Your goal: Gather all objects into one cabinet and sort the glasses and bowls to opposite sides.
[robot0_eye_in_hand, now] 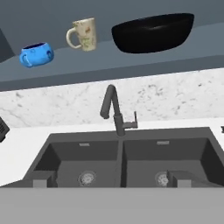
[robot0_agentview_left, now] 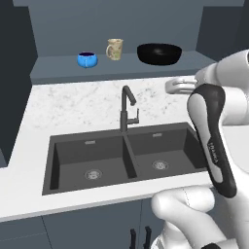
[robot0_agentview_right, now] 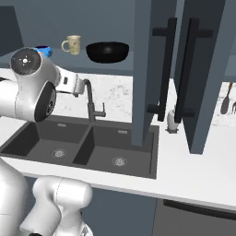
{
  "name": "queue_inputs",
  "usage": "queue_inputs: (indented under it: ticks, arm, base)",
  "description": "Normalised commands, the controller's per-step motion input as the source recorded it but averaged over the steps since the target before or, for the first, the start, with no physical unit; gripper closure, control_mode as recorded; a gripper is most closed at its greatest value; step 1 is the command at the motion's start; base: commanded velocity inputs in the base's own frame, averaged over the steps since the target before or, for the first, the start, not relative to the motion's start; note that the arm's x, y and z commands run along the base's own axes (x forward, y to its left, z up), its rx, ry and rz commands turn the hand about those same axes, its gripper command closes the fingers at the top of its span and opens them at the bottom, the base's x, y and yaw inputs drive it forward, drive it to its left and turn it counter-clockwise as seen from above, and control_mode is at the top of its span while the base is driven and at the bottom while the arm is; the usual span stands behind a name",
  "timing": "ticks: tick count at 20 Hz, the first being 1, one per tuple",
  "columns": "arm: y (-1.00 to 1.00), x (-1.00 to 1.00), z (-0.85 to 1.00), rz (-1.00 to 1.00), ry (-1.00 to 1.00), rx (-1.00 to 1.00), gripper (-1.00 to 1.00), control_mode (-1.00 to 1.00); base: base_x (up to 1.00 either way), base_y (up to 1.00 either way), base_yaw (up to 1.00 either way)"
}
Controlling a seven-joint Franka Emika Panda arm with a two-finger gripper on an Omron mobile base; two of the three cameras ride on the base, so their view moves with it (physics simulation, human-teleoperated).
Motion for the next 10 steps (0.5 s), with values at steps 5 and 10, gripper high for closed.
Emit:
queue_inputs:
  ticks: [5,10]
  arm:
    - [0.0,-0.89,0.18,0.0,0.0,0.0,-1.0,-1.0]
    - [0.05,-0.23,0.05,-0.01,0.03,0.02,-1.0,-1.0]
  base:
    - [0.0,0.0,0.0]
    - [0.0,0.0,0.0]
